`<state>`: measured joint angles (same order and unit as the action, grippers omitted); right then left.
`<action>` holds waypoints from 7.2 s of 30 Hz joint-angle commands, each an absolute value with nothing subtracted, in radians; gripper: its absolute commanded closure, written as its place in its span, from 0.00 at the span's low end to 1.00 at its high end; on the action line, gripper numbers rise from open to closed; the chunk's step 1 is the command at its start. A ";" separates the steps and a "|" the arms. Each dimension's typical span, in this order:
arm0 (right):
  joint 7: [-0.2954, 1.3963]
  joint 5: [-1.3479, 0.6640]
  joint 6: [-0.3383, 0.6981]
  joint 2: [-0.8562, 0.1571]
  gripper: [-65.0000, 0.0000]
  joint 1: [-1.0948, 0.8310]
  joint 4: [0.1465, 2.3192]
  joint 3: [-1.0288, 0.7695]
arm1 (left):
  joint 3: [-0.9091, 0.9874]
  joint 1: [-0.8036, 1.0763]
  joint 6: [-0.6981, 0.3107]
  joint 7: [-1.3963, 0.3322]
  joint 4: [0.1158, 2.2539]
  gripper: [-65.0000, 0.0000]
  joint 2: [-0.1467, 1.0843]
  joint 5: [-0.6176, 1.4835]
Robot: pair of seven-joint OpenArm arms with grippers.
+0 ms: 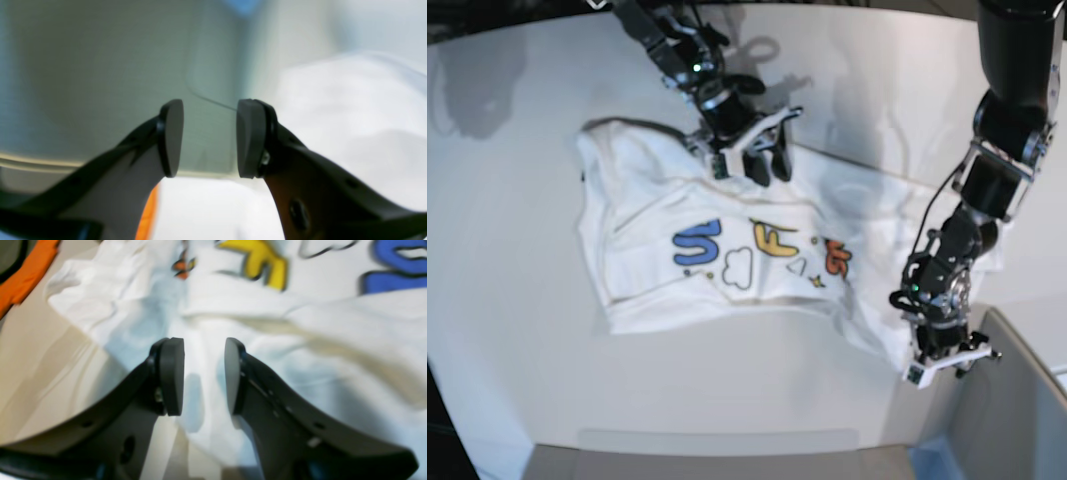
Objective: Layout the t-shirt on the table in an organized manner, then fold the t-shirt properly
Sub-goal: 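Raise both grippers and move them to the shirt's two shoulder corners, then grasp the shirt corners with both grippers and pull them apart, then lower the held corners and release, then reposition both grippers inward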
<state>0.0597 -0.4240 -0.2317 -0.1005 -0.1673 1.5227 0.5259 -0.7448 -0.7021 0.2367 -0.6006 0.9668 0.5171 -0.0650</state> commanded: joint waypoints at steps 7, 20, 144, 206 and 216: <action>0.122 -0.424 -0.217 -0.116 0.68 -0.150 1.644 0.407 | -0.243 -0.489 -0.001 -0.743 1.497 0.58 0.489 -0.085; 0.639 -0.427 -0.216 -0.148 0.68 -0.237 2.028 0.053 | 0.005 -0.182 -0.130 -0.874 1.842 0.58 0.410 -0.085; 0.642 -0.570 -0.145 -0.159 1.00 -0.403 1.794 -0.232 | 0.423 -0.151 -0.131 -0.792 1.145 1.00 0.443 0.723; 0.687 -0.572 -0.143 -0.076 0.67 -0.659 2.015 -0.423 | 0.662 0.259 -0.127 -1.107 1.755 0.69 0.278 0.722; 0.680 -0.572 -0.143 -0.071 0.68 -0.651 2.035 -0.573 | 0.811 0.266 -0.131 -1.107 1.767 0.70 0.277 0.725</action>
